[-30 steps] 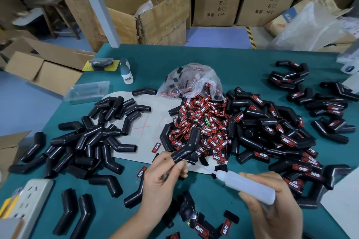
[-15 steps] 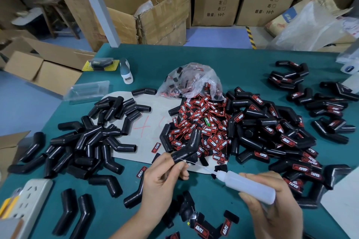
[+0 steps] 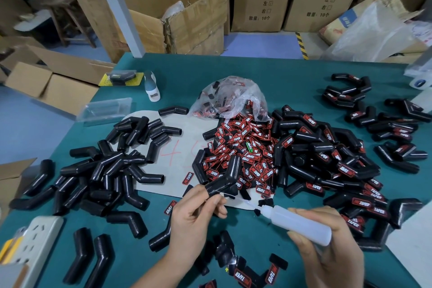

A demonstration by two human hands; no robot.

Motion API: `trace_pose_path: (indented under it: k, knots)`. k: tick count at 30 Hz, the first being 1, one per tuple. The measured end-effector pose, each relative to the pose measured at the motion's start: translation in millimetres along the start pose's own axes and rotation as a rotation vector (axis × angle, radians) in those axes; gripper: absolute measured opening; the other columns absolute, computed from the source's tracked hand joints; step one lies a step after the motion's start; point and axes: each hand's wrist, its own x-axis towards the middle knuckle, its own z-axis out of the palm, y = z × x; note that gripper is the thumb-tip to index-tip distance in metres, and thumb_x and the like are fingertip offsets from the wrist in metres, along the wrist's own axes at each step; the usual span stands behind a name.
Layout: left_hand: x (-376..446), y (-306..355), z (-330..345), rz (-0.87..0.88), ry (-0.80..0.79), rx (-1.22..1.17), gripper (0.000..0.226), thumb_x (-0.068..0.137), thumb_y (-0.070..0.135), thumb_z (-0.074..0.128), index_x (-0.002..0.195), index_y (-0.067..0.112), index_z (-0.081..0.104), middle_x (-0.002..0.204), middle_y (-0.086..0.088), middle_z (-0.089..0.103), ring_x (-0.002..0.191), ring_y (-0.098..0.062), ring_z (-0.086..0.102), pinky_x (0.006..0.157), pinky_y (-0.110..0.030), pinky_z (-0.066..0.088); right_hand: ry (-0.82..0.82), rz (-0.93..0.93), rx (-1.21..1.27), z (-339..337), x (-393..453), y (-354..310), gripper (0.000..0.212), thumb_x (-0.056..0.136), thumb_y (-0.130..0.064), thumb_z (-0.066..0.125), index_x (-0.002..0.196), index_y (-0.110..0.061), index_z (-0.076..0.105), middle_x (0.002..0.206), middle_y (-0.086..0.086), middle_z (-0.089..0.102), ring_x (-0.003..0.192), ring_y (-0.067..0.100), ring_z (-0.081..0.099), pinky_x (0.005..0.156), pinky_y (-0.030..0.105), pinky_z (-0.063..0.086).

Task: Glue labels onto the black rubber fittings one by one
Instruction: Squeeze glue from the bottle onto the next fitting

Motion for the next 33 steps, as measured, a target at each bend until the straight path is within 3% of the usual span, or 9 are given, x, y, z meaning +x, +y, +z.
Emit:
trace_pose_path:
  k: [6, 9, 14, 18, 22, 33]
  knots:
    - [-1.1, -0.1, 0.6, 0.003, -0.010, -0.042, 0.019, 0.096, 0.025, 0.065, 0.091, 0.026, 0.084, 0.086, -0.002, 0.069, 0.068, -0.019, 0.073, 0.068, -0.024, 0.061, -0.003, -0.010, -0.021, -0.8, -1.1, 3.0, 0.022, 0.087, -0.030, 0.069, 0.104, -0.016, 0.064, 0.101, -0.012, 0.071, 0.089, 0.014, 0.067, 0.067, 0.039, 0.054]
    - [-0.9, -0.3, 0.9, 0.001, -0.006, -0.047, 0.019, 0.097, 0.024, 0.065, 0.090, 0.024, 0.083, 0.085, 0.000, 0.068, 0.068, -0.020, 0.073, 0.068, -0.027, 0.062, -0.002, -0.019, -0.014, -1.0, -0.8, 2.9, 0.023, 0.087, -0.032, 0.070, 0.103, -0.017, 0.065, 0.102, -0.013, 0.071, 0.090, 0.015, 0.067, 0.068, 0.039, 0.054]
    - [0.0, 0.1, 1.0, 0.011, -0.003, -0.029, 0.021, 0.098, 0.024, 0.064, 0.087, 0.020, 0.082, 0.081, -0.002, 0.068, 0.067, -0.021, 0.072, 0.067, -0.027, 0.062, 0.005, -0.037, -0.009, -2.6, -2.3, 4.8, 0.020, 0.087, -0.033, 0.070, 0.106, -0.028, 0.067, 0.103, -0.013, 0.071, 0.091, 0.018, 0.067, 0.066, 0.043, 0.054]
    - [0.3, -0.9, 1.6, 0.004, 0.010, -0.013, 0.020, 0.098, 0.022, 0.066, 0.084, 0.019, 0.081, 0.080, -0.004, 0.068, 0.066, -0.022, 0.072, 0.067, -0.027, 0.062, -0.003, -0.063, -0.017, -2.1, -3.6, 4.7, 0.034, 0.085, -0.027, 0.068, 0.112, -0.048, 0.066, 0.103, -0.014, 0.071, 0.091, 0.020, 0.068, 0.066, 0.046, 0.055]
    - [-0.6, -1.6, 1.0, 0.003, 0.007, -0.030, 0.018, 0.098, 0.019, 0.069, 0.086, 0.018, 0.082, 0.081, -0.005, 0.067, 0.067, -0.022, 0.073, 0.067, -0.027, 0.063, -0.009, -0.080, -0.041, -2.9, -3.1, 5.2, 0.037, 0.084, -0.027, 0.068, 0.113, -0.050, 0.065, 0.103, -0.014, 0.072, 0.092, 0.017, 0.067, 0.068, 0.040, 0.054]
    - [-0.5, -3.3, 0.9, 0.015, 0.011, -0.028, 0.022, 0.098, 0.026, 0.064, 0.087, 0.020, 0.082, 0.083, -0.004, 0.068, 0.069, -0.022, 0.074, 0.069, -0.028, 0.064, -0.018, -0.064, -0.040, -5.5, -3.9, 7.8, 0.037, 0.085, -0.028, 0.067, 0.113, -0.051, 0.064, 0.104, -0.015, 0.071, 0.093, 0.015, 0.067, 0.071, 0.040, 0.054]
